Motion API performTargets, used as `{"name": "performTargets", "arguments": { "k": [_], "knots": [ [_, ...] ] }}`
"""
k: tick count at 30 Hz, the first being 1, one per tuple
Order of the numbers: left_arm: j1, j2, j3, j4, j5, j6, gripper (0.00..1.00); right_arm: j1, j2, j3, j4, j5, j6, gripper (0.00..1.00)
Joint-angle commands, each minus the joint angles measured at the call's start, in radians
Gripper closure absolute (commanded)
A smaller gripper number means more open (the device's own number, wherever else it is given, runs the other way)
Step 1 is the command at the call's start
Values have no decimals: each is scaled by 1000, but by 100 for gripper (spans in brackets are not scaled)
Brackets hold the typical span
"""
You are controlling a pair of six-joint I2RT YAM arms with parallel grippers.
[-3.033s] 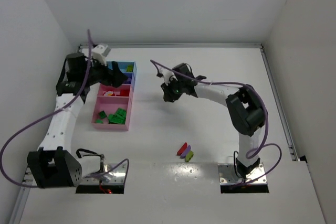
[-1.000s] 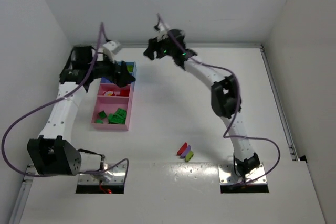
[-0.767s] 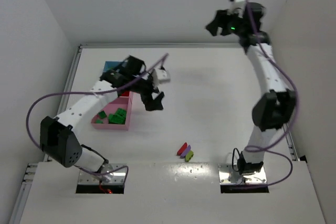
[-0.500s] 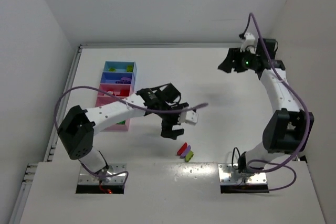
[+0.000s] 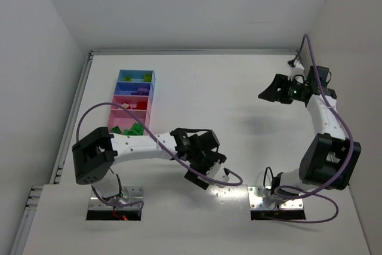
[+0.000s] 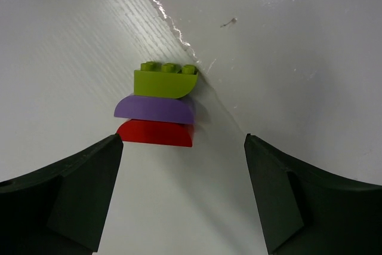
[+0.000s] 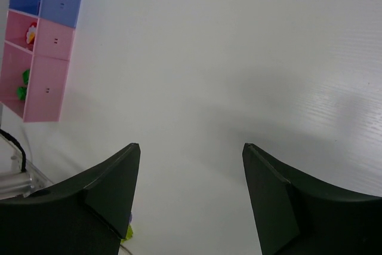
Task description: Sort the legos into containers by color
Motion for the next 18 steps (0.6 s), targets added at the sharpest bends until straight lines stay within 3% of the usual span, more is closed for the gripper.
{"name": "performTargets", "arguments": {
  "k": [1,18],
  "knots": [
    [-20,14,-22,71,-37,57,11,-21,-18,-19,35,-82,22,30],
    [7,106,-13,141,-74,103,6,-81,33,-29,4,-143,4,30]
  ]
}}
